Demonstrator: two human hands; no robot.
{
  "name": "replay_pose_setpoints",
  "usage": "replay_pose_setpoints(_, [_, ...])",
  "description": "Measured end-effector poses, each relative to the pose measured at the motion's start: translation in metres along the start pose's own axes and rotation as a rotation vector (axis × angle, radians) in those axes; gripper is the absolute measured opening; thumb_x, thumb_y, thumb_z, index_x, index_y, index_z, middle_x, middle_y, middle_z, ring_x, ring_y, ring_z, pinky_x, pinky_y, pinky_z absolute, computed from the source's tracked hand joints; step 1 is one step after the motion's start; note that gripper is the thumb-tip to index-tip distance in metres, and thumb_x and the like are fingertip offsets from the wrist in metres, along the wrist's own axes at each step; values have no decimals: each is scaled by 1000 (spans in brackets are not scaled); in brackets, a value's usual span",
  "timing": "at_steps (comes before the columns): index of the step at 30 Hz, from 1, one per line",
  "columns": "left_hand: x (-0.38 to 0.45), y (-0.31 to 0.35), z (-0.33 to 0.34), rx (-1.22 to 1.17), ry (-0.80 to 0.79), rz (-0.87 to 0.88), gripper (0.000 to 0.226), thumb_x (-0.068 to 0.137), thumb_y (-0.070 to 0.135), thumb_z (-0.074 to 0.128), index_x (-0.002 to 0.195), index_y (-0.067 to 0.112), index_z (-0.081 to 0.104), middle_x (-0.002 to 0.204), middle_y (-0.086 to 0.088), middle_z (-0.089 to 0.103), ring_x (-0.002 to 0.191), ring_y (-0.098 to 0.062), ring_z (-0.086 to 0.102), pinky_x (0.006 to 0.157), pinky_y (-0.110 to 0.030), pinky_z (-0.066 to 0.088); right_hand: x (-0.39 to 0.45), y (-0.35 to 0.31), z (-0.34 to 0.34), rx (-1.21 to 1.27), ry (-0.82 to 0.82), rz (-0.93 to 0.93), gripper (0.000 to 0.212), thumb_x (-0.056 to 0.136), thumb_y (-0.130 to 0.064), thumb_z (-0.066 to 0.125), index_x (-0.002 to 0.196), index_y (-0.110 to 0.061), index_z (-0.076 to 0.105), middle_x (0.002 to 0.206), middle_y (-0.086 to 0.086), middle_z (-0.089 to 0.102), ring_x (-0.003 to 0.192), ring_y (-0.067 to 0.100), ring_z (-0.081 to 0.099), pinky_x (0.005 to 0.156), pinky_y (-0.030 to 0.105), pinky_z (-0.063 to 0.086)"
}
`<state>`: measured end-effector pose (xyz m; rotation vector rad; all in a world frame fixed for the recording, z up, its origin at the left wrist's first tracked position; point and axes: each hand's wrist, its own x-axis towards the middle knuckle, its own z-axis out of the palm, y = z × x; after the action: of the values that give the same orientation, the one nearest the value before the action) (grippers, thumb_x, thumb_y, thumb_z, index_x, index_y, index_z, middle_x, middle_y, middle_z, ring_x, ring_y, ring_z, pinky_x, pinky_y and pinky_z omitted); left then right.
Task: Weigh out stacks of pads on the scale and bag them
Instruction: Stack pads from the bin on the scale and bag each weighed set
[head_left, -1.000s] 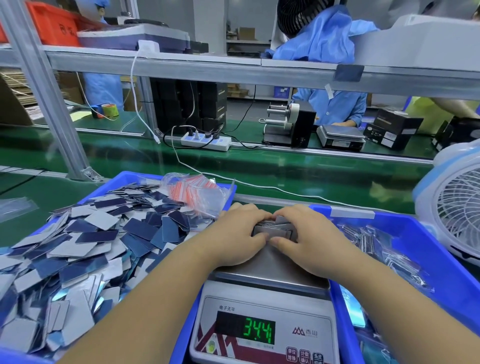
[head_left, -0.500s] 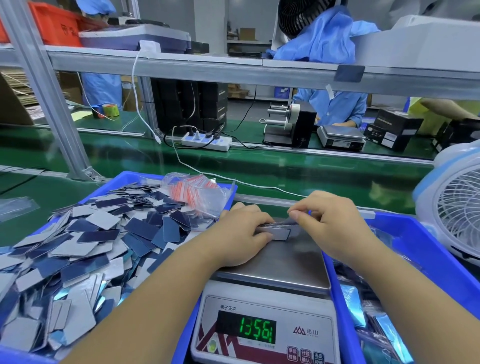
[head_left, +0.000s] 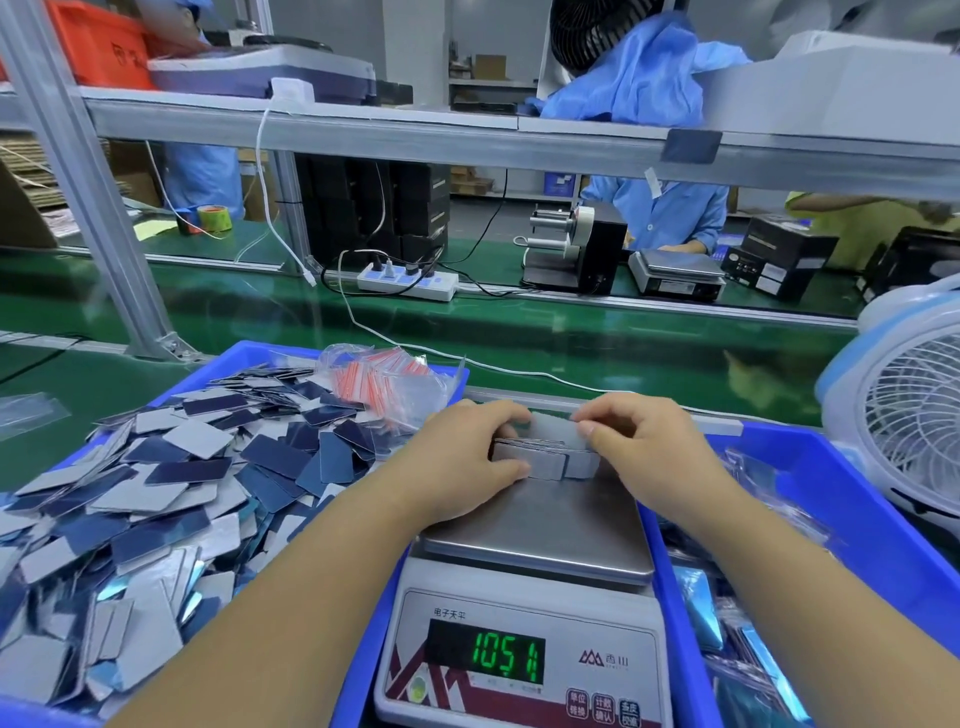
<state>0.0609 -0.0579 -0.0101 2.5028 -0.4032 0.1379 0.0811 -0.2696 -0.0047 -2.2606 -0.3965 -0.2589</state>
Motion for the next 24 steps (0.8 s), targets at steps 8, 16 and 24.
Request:
replay_pose_setpoints(8, [1, -2, 2, -44, 39, 8, 53, 86, 35, 74, 135, 38, 52, 103, 21, 57, 85, 16, 49, 73, 1, 34, -4, -5, 1, -107, -191, -7, 22, 98, -25, 53, 93, -39, 70, 70, -28, 66, 62, -3, 56, 57, 12, 44])
replay_pose_setpoints(16, [0, 11, 11, -120, 26, 46, 72, 89, 11, 65, 151, 34, 36, 134, 9, 51, 122, -2, 46, 102, -14, 32, -5, -10, 10, -274, -209, -154, 27, 86, -40, 69, 111, -31, 70, 100, -21, 68, 79, -6, 51, 71, 1, 35])
replay_pose_setpoints(24, [-3, 26, 11, -384, -125, 83, 91, 79, -13, 39, 149, 45, 29, 145, 8, 40, 112, 21, 47, 85, 4, 35, -7, -16, 21, -257, -174, -189, 36, 83, -23, 65, 116, -36, 66, 87, -17, 67, 75, 3, 53, 61, 10, 34])
